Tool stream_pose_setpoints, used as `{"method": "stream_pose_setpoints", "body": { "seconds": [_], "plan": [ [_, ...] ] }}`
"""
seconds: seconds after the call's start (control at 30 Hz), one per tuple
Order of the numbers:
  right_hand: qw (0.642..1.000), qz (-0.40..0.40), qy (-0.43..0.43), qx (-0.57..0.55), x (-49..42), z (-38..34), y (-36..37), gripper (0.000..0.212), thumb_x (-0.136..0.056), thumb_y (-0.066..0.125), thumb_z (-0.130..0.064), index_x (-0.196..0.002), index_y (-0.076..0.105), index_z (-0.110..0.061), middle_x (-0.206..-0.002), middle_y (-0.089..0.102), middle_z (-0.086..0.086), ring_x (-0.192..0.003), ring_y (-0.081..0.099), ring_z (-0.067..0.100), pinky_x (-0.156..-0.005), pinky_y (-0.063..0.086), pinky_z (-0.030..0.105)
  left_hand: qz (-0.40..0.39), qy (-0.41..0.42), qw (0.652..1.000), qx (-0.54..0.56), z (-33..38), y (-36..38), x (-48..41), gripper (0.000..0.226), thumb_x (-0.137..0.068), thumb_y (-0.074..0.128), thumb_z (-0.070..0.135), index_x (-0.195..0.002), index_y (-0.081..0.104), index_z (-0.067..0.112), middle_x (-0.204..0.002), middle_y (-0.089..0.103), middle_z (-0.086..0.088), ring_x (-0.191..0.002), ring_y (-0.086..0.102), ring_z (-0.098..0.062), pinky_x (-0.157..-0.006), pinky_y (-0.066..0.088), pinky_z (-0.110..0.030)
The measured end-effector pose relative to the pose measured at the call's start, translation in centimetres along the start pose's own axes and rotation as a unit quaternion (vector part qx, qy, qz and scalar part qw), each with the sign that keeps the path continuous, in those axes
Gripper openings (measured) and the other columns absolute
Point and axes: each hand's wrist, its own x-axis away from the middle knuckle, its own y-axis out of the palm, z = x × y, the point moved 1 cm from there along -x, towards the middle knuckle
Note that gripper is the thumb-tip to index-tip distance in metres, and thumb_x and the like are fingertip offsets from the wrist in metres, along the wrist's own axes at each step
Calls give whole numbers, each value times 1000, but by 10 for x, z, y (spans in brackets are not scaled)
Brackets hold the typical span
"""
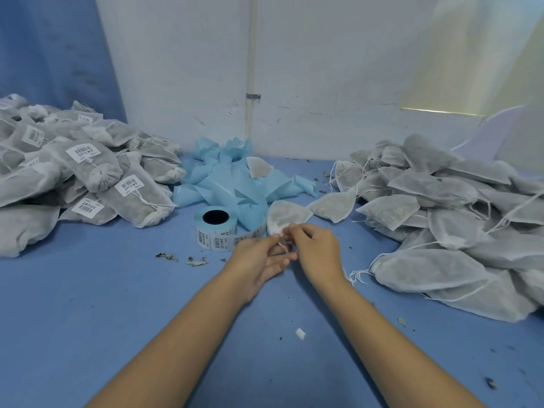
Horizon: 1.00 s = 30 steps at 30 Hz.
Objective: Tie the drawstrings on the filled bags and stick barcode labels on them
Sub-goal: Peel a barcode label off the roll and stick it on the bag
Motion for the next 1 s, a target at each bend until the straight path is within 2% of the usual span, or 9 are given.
{"method": "stream_pose_setpoints", "body": {
  "seconds": [0.1,0.27,0.4,0.47,0.6,0.73,0.83,1.0],
  "plan": [
    [1000,-3,1,-26,5,-3,0,26,-93,53,-19,-75,72,-19,-77,72,-7,-80,67,12,-76,50,26,-6,-7,999,42,-2,0,-1,17,-98,47,4,-89,61,0,-66,72,-6,-56,69,-13,-52,54,-18],
    [999,34,-23,-5,11,5,1,18,-92,56,-19,-82,66,-9,-78,65,-4,-69,53,4,-60,37,11,9,13,1000,10,-2,1,-3,17,-97,46,4,-89,60,-1,-50,58,-2,-41,52,-7,-41,43,-15],
    [999,-28,13,-19,12,7,-1,29,-90,60,-25,-61,64,-21,-54,57,-13,-53,47,-1,-54,36,11,-7,43,998,-39,-3,2,-1,20,-96,42,-1,-88,60,5,-51,54,-2,-40,47,-9,-41,39,-16],
    [994,-56,41,-89,12,5,-2,28,-88,62,-21,-61,67,-22,-57,62,-13,-58,53,-2,-58,40,11,-18,51,997,-51,-3,2,0,21,-95,40,-3,-93,59,6,-49,54,-2,-39,46,-10,-41,36,-18],
    [971,-59,102,-210,11,0,-5,15,-87,63,-12,-77,75,-14,-71,71,-9,-65,60,-2,-57,43,6,-30,55,993,-97,-5,5,2,30,-92,36,-6,-103,58,12,-46,37,2,-36,31,-9,-37,23,-17],
    [942,-56,177,-280,5,-3,-11,10,-84,64,-10,-83,74,-7,-79,72,3,-73,62,9,-56,44,10,-41,44,992,-114,-5,7,3,34,-91,32,-7,-97,59,13,-47,25,6,-37,21,-8,-37,17,-17],
    [927,-61,212,-304,1,-6,-13,11,-83,63,-8,-76,72,-10,-76,71,1,-75,61,11,-59,40,15,-62,38,990,-120,-5,7,4,32,-90,32,-7,-94,58,11,-46,25,5,-36,20,-8,-37,16,-18],
    [889,-70,251,-378,-1,-4,-14,16,-88,58,-7,-76,69,-10,-64,71,-4,-61,59,5,-50,44,9,-58,47,988,-138,-8,11,1,32,-90,31,-7,-99,56,10,-44,27,7,-36,23,-7,-37,19,-18]
  ]
}}
